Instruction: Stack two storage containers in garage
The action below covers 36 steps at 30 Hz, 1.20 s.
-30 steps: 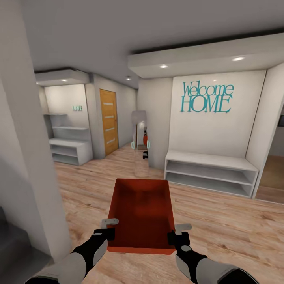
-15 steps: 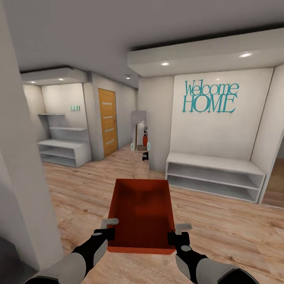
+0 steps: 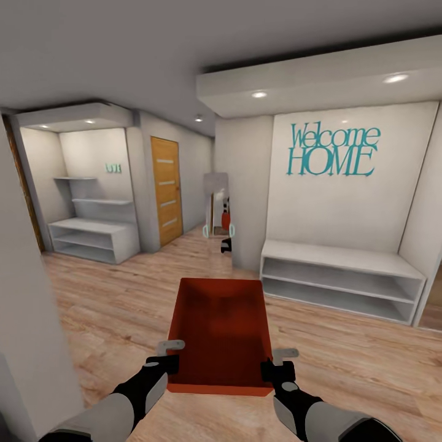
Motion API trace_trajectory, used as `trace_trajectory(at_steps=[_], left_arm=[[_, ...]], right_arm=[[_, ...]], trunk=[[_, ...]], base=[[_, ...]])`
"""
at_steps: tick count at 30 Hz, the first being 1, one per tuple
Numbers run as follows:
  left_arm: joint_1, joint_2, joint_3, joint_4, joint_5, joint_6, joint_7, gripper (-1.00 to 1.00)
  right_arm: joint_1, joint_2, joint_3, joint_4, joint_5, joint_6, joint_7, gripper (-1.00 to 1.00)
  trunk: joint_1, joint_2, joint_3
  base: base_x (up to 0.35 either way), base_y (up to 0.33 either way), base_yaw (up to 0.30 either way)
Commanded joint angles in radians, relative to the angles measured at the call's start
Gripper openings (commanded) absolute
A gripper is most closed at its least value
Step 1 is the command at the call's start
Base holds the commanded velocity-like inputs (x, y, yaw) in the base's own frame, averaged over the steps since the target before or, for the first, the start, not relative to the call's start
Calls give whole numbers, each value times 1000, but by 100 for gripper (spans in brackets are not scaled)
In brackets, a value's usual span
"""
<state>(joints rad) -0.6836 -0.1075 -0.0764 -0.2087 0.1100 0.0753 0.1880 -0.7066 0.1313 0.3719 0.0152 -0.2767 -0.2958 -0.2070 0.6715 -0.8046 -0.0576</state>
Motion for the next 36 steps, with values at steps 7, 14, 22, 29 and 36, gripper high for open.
trace_trajectory(at_steps=[7,14,22,29,36], left_arm=[[-1,12,33,-2,-1,6,19,-100],[-1,12,33,-2,-1,7,19,-100],[-1,12,33,-3,-1,7,20,-100],[-1,12,33,-3,-1,7,20,-100],[-1,12,33,-3,-1,7,20,-100]], right_arm=[[-1,0,-37,-3,10,-2,0,-100],[-1,0,-37,-3,10,-2,0,-100],[-1,-1,-37,-3,10,-2,0,-100],[-1,-1,-37,-3,10,-2,0,-100],[-1,-1,-37,-3,9,-2,1,-100]], trunk=[[1,-1,-2],[1,-1,-2],[1,-1,-2],[1,-1,-2],[1,-1,-2]], base=[[323,0,0],[323,0,0],[324,0,98],[323,0,251],[324,0,250]])
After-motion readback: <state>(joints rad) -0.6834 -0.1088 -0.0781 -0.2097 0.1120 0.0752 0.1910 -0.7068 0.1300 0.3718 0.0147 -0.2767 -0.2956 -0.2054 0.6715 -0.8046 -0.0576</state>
